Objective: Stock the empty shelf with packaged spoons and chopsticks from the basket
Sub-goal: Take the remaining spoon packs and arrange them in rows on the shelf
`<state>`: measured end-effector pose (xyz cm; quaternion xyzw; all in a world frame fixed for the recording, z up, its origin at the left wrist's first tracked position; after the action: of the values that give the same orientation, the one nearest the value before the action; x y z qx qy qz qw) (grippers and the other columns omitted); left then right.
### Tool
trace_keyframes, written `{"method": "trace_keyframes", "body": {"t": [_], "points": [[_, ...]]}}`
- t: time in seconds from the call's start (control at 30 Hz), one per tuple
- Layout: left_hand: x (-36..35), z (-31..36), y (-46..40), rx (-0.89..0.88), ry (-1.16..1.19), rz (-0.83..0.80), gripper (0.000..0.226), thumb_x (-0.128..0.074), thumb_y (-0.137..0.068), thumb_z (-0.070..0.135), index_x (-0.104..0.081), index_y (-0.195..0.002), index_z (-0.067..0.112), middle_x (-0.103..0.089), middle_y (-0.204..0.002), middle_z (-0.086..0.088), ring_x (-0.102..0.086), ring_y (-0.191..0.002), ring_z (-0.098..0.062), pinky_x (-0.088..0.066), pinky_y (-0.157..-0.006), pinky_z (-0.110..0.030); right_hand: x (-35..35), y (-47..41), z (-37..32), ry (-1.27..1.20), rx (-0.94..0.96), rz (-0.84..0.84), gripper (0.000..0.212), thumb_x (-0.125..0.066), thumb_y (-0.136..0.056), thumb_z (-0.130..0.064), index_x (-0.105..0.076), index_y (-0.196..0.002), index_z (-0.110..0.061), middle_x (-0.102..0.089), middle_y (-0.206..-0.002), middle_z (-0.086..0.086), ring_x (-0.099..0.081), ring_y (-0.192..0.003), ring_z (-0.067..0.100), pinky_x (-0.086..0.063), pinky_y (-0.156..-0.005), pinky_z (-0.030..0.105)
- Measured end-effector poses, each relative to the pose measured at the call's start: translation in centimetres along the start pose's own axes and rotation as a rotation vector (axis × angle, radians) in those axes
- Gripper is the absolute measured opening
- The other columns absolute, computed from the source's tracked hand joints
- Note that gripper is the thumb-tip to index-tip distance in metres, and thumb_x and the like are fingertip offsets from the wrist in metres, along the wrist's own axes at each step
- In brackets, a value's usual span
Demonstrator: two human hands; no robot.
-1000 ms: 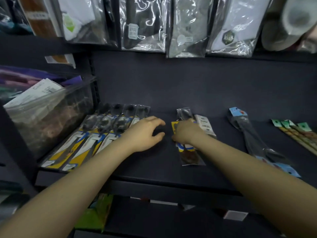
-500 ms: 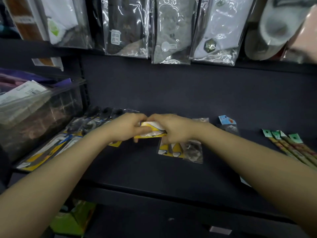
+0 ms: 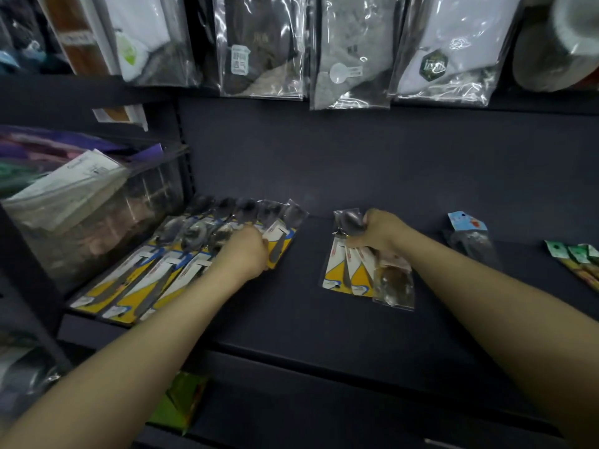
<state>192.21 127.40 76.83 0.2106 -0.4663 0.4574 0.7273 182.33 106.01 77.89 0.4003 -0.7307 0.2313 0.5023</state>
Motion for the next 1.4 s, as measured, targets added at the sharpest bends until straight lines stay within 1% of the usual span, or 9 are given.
{"method": "trace_keyframes", "body": {"t": [0.07, 0.2, 0.43, 0.63, 0.77, 0.87, 1.07, 1.23, 1.4], "points": [[-0.4, 0.5, 0.2, -0.021, -0.142, 0.002, 0.029, -0.04, -0.092, 0.02, -0.046, -0.11, -0.002, -0.058, -0.113, -0.026, -0.056, -0.104, -0.04, -0.043, -0.076, -0.037, -0.3, -0.3, 0.0, -0.084, -0.037, 0.007, 0.067, -0.073, -0.072, -0.045, -0.05, -0.115, 0.0, -0.057, -0.109, 0.009, -0.057, -0.106, 0.027, -0.043, -0.079, 0.032], [0.1, 1.2, 1.6, -0.189, -0.537, 0.06, 0.035, -0.043, -0.092, 0.028, -0.044, -0.121, 0.007, -0.048, -0.124, -0.015, -0.048, -0.114, -0.036, -0.043, -0.079, -0.041, -0.1, -1.3, 0.3, -0.088, -0.073, 0.061, 0.041, -0.074, -0.071, -0.041, -0.052, -0.075, -0.006, -0.056, -0.078, 0.003, -0.055, -0.08, 0.021, -0.041, -0.066, 0.028], [-1.3, -0.1, 1.3, -0.499, -0.419, -0.225, 0.044, -0.029, -0.094, 0.041, -0.05, -0.123, 0.017, -0.054, -0.127, -0.003, -0.049, -0.119, -0.025, -0.044, -0.096, -0.04, 1.2, -1.6, -0.2, -0.194, -0.094, 0.178, 0.036, -0.064, -0.081, -0.02, -0.044, -0.053, -0.01, -0.046, -0.054, 0.002, -0.043, -0.049, 0.013, -0.033, -0.045, 0.025], [0.7, 0.1, 1.9, -0.503, 0.075, -0.085, 0.045, -0.033, -0.092, 0.04, -0.049, -0.127, 0.017, -0.059, -0.121, -0.005, -0.055, -0.111, -0.02, -0.044, -0.095, -0.03, 4.5, 0.2, -4.5, -0.771, 0.124, 0.396, 0.027, -0.057, -0.087, -0.016, -0.044, -0.064, -0.016, -0.046, -0.062, 0.003, -0.041, -0.057, 0.014, -0.035, -0.053, 0.026], [2.2, -0.6, 3.8, -0.271, 0.648, -0.067, 0.04, -0.048, -0.09, 0.039, -0.048, -0.126, 0.02, -0.064, -0.105, -0.002, -0.058, -0.083, -0.007, -0.047, -0.071, -0.012, 1.9, 2.4, -8.8, -1.055, 0.166, 0.162, 0.006, -0.053, -0.088, -0.004, -0.053, -0.088, -0.01, -0.058, -0.077, 0.011, -0.058, -0.055, 0.016, -0.043, -0.043, 0.023], [2.7, -2.6, 5.0, -0.214, 0.779, -0.116, 0.041, -0.063, -0.078, 0.035, -0.049, -0.117, 0.034, -0.064, -0.077, 0.008, -0.058, -0.071, -0.013, -0.046, -0.072, -0.027, -1.8, 3.9, -11.1, -0.99, 0.156, -0.076, 0.014, -0.049, -0.089, 0.001, -0.05, -0.086, -0.013, -0.053, -0.068, 0.005, -0.052, -0.044, 0.01, -0.04, -0.034, 0.014], [3.5, -5.4, 7.2, -0.322, 0.27, -0.129, 0.028, -0.053, -0.09, 0.019, -0.056, -0.118, 0.025, -0.051, -0.07, -0.004, -0.053, -0.069, -0.028, -0.046, -0.067, -0.04, -5.4, 3.1, -12.1, -0.789, 0.139, -0.026, 0.029, -0.065, -0.083, -0.007, -0.048, -0.106, -0.014, -0.049, -0.068, 0.002, -0.045, -0.046, 0.01, -0.033, -0.036, 0.014], [4.1, -6.8, 8.2, -0.549, -0.159, 0.034, 0.05, -0.03, -0.085, 0.045, -0.058, -0.119, 0.021, -0.05, -0.124, -0.009, -0.048, -0.115, -0.031, -0.044, -0.094, -0.041, -6.3, 2.3, -13.9, -0.422, 0.196, 0.149, 0.013, -0.063, -0.084, -0.009, -0.068, -0.094, -0.003, -0.065, -0.085, 0.008, -0.06, -0.081, 0.021, -0.047, -0.073, 0.029], [3.1, -8.0, 9.1, -0.603, -0.333, -0.23, 0.089, -0.004, -0.064, 0.082, -0.025, -0.14, 0.04, -0.013, -0.156, 0.004, -0.008, -0.144, -0.019, -0.013, -0.117, -0.038, -7.2, 1.5, -14.7, -0.259, 0.192, 0.201, 0.018, -0.06, -0.085, -0.016, -0.068, -0.097, -0.006, -0.07, -0.1, 0.015, -0.064, -0.095, 0.028, -0.05, -0.078, 0.032]]}}
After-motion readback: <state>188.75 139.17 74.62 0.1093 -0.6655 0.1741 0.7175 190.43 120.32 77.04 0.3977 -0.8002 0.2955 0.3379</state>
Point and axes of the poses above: each hand's wrist, its own y-axis away from the middle knuckle, its own x-axis out of the back of the hand, z = x × y, the point moved 4 cm from there along -y, towards the middle knuckle
